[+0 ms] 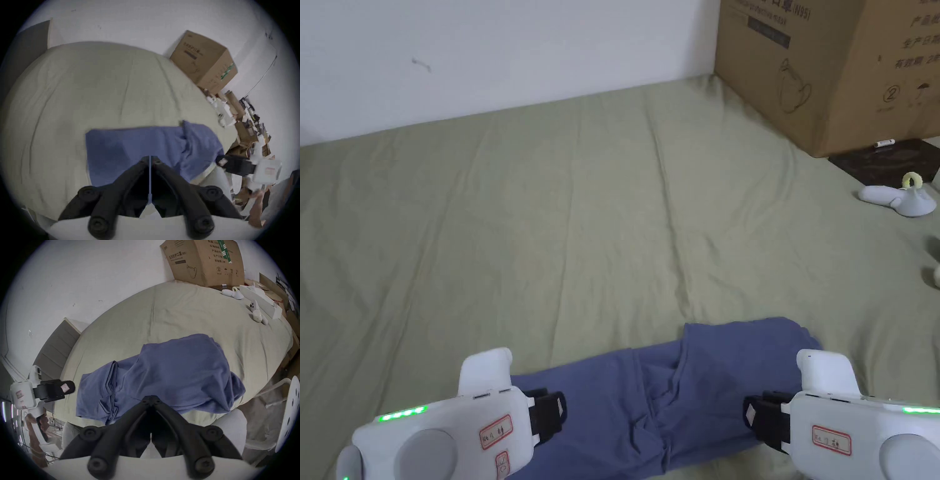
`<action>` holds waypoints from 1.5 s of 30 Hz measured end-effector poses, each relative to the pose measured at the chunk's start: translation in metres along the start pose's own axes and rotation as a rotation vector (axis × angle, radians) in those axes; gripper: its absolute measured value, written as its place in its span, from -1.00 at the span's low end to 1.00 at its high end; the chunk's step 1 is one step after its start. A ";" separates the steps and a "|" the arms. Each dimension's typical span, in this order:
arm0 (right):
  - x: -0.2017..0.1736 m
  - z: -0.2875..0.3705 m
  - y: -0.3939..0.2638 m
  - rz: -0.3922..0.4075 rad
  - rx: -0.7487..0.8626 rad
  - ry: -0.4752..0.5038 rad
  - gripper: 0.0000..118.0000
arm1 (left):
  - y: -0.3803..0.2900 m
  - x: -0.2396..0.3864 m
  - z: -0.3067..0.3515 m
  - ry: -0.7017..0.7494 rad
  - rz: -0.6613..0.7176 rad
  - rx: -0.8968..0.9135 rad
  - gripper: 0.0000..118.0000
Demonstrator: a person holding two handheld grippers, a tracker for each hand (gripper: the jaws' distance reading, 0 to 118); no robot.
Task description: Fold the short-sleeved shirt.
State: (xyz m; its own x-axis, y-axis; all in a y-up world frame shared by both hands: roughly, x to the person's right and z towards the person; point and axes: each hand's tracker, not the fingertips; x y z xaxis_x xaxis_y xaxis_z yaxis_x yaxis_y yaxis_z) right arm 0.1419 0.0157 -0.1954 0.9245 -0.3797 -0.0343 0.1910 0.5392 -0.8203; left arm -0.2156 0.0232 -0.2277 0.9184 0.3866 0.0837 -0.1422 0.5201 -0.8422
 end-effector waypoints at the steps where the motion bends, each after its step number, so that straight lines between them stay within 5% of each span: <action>1: -0.002 -0.001 -0.001 0.001 -0.003 0.002 -1.00 | -0.004 -0.002 -0.007 -0.002 0.018 -0.009 -0.98; 20: 0.013 0.011 -0.002 -0.042 0.011 -0.035 -1.00 | -0.024 0.077 -0.072 -0.193 -0.032 -0.187 -0.98; 26: 0.006 0.014 0.000 -0.042 0.005 -0.031 -1.00 | -0.025 0.097 -0.057 -0.277 -0.188 -0.199 -0.98; 31: -0.010 0.015 0.005 0.002 0.009 -0.042 -1.00 | -0.016 0.008 -0.014 -0.338 0.085 -0.071 -0.98; 37: -0.034 0.000 0.015 0.072 -0.020 -0.032 -1.00 | -0.030 -0.115 0.035 -0.241 0.346 0.055 -0.95; 38: -0.037 -0.002 0.016 0.080 -0.026 -0.030 -1.00 | -0.034 -0.124 0.038 -0.234 0.359 0.062 -0.83; 41: -0.048 -0.010 0.018 0.101 -0.039 -0.021 -1.00 | -0.044 -0.142 0.030 -0.277 0.412 0.063 0.66; 42: -0.052 -0.014 0.018 0.107 -0.047 -0.019 -1.00 | -0.046 -0.145 0.020 -0.336 0.450 0.025 0.88; 45: -0.062 -0.020 0.019 0.130 -0.065 -0.008 -1.00 | -0.051 -0.145 -0.010 -0.479 0.551 -0.023 0.86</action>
State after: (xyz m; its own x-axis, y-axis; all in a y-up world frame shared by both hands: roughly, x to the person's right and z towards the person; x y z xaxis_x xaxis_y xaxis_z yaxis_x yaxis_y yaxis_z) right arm 0.0821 0.0343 -0.2199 0.9427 -0.3038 -0.1379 0.0483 0.5333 -0.8445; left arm -0.3383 -0.0666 -0.2022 0.4527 0.8812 -0.1360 -0.5246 0.1399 -0.8398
